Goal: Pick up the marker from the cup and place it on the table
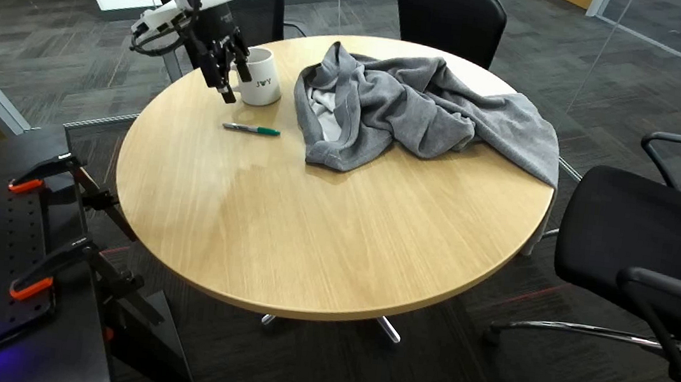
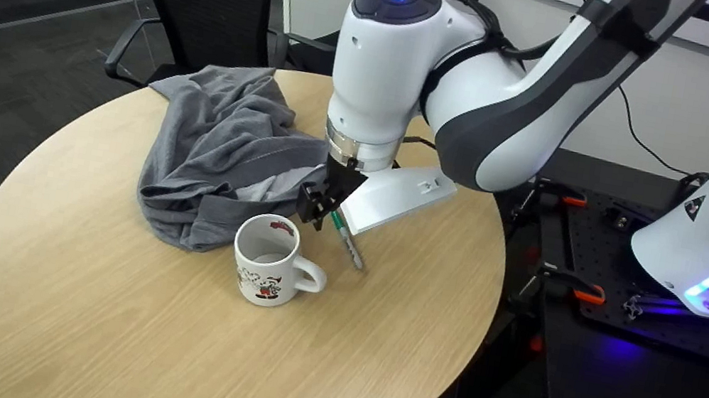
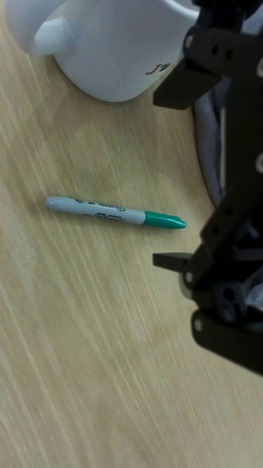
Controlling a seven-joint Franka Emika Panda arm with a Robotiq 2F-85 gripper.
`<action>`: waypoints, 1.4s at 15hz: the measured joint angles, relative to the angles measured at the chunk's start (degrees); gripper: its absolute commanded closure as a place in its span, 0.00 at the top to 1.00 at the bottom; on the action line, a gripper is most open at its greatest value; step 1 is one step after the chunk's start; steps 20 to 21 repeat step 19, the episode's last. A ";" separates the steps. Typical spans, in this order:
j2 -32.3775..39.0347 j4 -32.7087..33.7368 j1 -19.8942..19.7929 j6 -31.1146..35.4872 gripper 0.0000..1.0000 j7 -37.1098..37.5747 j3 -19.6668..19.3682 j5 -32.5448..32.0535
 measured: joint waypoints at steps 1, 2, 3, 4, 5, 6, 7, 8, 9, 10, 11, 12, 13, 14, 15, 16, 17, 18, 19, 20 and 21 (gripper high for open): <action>-0.85 -0.18 0.86 0.00 1.00 1.87 -0.84 -1.64; -1.73 -0.36 1.60 -0.01 1.00 3.78 -1.61 -3.45; -2.70 -0.60 2.25 -0.07 1.00 5.97 -2.37 -5.57; -3.77 -0.91 2.75 -0.12 1.00 8.25 -2.97 -7.79; -4.86 -1.27 3.06 -0.24 1.00 10.58 -3.37 -10.22; -5.96 -1.62 3.27 -0.52 1.00 12.85 -3.65 -12.64; -7.11 -1.91 3.34 -1.01 1.00 15.19 -3.69 -15.20; -8.21 -2.12 3.36 -1.60 1.00 17.39 -3.63 -17.64; -9.29 -2.37 3.31 -2.28 1.00 19.48 -3.43 -19.95; -10.30 -2.68 3.64 -2.89 1.00 21.01 -3.56 -21.38; -11.21 -3.00 4.08 -3.40 1.00 21.97 -3.77 -22.29; -11.97 -3.27 4.44 -3.80 1.00 22.84 -3.88 -23.15; -12.56 -3.47 4.67 -4.07 1.00 23.33 -3.92 -23.59; -12.94 -3.65 4.84 -4.23 1.00 23.33 -3.95 -23.61; -13.12 -3.79 4.92 -4.31 1.00 23.33 -3.97 -23.61; -13.17 -3.91 4.93 -4.32 1.00 23.33 -3.99 -23.62; -13.17 -3.98 4.93 -4.32 1.00 23.33 -4.01 -23.62; -13.17 -4.02 4.93 -4.32 1.00 23.33 -4.03 -23.62; -13.17 -4.03 4.93 -4.32 1.00 23.33 -4.03 -23.62; -13.17 -4.03 4.93 -4.32 1.00 23.33 -4.03 -23.62; -13.17 -4.03 4.93 -4.32 1.00 23.33 -4.03 -23.62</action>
